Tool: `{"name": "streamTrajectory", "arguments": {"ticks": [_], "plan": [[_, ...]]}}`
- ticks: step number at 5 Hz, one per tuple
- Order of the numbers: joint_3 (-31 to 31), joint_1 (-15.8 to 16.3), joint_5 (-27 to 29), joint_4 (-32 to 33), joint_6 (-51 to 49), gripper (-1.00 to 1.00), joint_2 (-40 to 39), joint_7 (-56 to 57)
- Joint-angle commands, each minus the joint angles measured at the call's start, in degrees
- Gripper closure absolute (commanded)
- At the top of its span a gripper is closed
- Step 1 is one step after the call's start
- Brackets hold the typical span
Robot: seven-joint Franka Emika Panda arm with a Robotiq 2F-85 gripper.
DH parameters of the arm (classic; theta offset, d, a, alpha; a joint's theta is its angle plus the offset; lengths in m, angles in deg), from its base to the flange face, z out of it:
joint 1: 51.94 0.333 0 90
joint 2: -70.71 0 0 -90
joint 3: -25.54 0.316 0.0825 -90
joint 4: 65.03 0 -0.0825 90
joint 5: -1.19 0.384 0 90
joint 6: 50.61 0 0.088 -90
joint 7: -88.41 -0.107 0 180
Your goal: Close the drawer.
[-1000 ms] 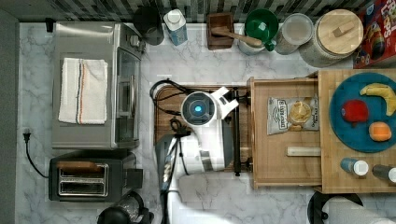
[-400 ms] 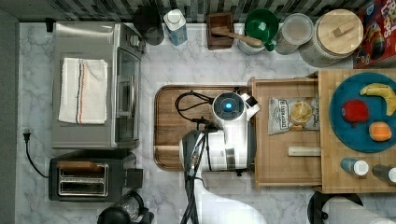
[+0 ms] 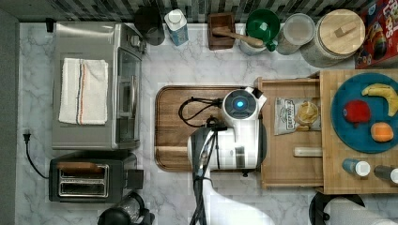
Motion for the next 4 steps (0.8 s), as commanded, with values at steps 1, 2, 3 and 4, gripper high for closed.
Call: {"name": "streamTrajectory", "arguments": {"ticks": [1,2,3,4], "plan": [[-6.5,-7.3,2.0,-6.5,9.6,1.0,-2.7,9.7],[-9.6,-7.7,2.0,-7.8,7.3,1.0,-1.9,10.1],[-11.0,-10.0,-0.2,-9.6,8.1,1.0,-2.3,12.6],[-12.3,-12.2,0.5,-11.7,10.0,1.0,-3.7,18.2]]}}
